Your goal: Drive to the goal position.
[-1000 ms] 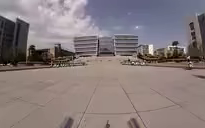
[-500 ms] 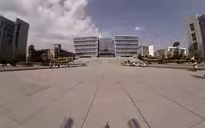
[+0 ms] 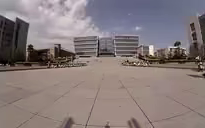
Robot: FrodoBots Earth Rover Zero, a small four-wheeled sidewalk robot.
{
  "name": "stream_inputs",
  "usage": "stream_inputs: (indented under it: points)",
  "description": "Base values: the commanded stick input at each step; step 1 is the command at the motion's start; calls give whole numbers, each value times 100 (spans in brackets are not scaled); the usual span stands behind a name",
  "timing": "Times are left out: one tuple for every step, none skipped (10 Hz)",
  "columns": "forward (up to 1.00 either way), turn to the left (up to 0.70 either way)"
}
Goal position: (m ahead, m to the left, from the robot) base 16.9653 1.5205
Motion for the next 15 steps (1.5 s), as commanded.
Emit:
stream_inputs:
  points:
    - [100, 1]
    - [100, 0]
    - [100, 0]
    - [100, 0]
    - [100, 0]
    - [100, -1]
    - [100, -1]
    - [100, -1]
    - [100, -1]
    - [100, -24]
    - [100, -35]
    - [100, -39]
    - [100, -22]
    - [100, -6]
    - [100, -1]
